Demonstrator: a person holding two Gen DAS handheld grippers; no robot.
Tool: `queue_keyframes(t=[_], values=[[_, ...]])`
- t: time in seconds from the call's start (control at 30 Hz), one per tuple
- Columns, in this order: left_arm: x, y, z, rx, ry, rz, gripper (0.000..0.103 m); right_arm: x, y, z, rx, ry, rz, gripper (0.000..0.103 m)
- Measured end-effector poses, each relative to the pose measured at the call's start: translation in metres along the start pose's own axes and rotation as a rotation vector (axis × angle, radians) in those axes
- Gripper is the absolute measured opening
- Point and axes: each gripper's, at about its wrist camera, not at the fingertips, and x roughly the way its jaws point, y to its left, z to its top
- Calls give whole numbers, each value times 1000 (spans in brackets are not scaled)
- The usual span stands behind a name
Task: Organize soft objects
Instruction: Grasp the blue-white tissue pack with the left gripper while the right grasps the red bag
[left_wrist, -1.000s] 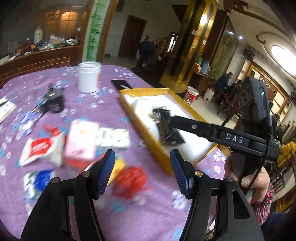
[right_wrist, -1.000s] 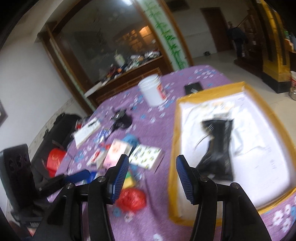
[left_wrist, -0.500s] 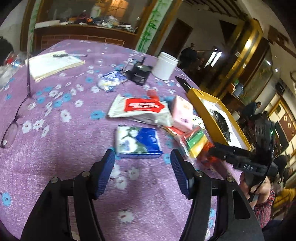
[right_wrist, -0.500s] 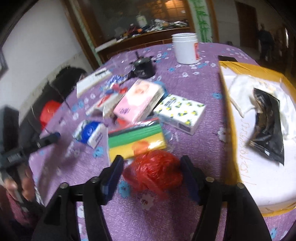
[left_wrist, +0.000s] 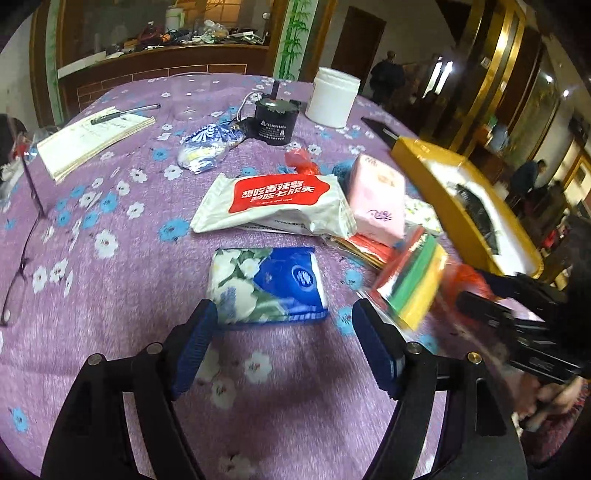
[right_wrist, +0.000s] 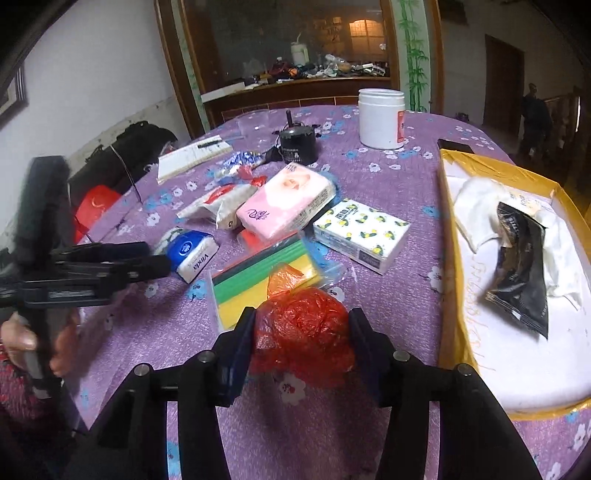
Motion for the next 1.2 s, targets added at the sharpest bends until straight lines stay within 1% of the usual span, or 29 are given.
queue_keyframes(t=[0.07,0.23,0.3,0.4,0.57,0.63,0.7,0.77,0.87,0.97,1.03,1.07,1.1,1.2], values=[[6,-3,3,10,8,33,75,-4,-1,0,11,-7,6,51],[18,-8,8,47,-10,109,75,-8,-5,1,30,-22,25,51],[19,-12,6,80,-14,135,75,-9,-5,1,33,-26,31,51],[17,-15,5,120,-15,148,75,-9,-4,1,33,-27,38,51],[15,-8,7,138,-12,166,75,-7,-1,2,32,-26,51,51],[14,-3,7,144,-10,159,75,-7,0,1,29,-25,55,51],[14,1,7,151,-3,130,76,-6,1,1,32,-24,62,51],[15,4,7,161,-2,117,82,-5,1,0,33,-21,70,51],[21,9,8,164,9,114,85,-4,3,0,32,-19,77,51],[32,14,10,140,61,92,85,-4,3,-1,33,-19,82,51],[34,15,10,133,65,80,85,-4,3,-2,35,-19,87,51],[33,16,10,125,62,71,84,-3,3,-2,37,-18,90,51],[31,19,11,95,52,71,82,-4,3,-2,40,-19,91,51],[23,27,9,19,21,43,81,-6,2,-1,47,-26,94,51]])
